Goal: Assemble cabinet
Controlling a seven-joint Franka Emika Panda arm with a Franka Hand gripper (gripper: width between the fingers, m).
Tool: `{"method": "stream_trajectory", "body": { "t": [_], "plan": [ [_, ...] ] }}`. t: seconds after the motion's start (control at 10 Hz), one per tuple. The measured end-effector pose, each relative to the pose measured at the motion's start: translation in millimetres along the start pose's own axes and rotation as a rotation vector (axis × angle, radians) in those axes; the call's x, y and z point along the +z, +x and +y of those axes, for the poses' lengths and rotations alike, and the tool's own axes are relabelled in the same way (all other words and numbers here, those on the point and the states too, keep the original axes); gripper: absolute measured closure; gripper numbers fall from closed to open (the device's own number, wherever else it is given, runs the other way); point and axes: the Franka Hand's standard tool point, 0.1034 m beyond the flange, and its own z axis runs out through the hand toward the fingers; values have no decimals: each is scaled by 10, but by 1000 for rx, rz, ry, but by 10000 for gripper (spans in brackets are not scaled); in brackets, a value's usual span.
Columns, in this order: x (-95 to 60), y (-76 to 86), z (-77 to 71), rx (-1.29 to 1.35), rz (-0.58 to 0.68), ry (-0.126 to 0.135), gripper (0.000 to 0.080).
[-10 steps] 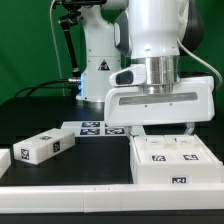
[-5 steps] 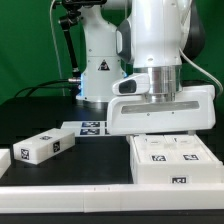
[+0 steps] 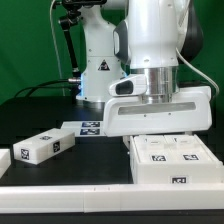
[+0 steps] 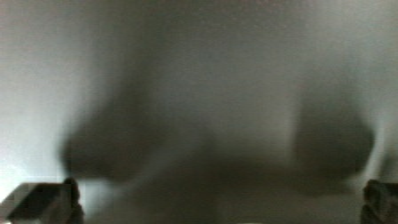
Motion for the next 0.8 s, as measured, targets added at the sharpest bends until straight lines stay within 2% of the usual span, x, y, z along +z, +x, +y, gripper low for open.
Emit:
{"method": "stream_trajectory", "body": {
  "t": [0.1,0.2,0.3,0.4,0.5,0.7,0.8],
  "plan": [
    [1,-1,1,-5,0,0,12],
    [1,-1,1,-16,0,0,202],
    [1,-2,-2,-17,0,0,202],
    [1,-2,-3,-18,0,0,406],
    [2,-2,-6,-19,0,1,406],
    [4,-6,-9,-22,-1,1,753],
    [4,-7,-9,-22,-1,1,753]
  ]
}}
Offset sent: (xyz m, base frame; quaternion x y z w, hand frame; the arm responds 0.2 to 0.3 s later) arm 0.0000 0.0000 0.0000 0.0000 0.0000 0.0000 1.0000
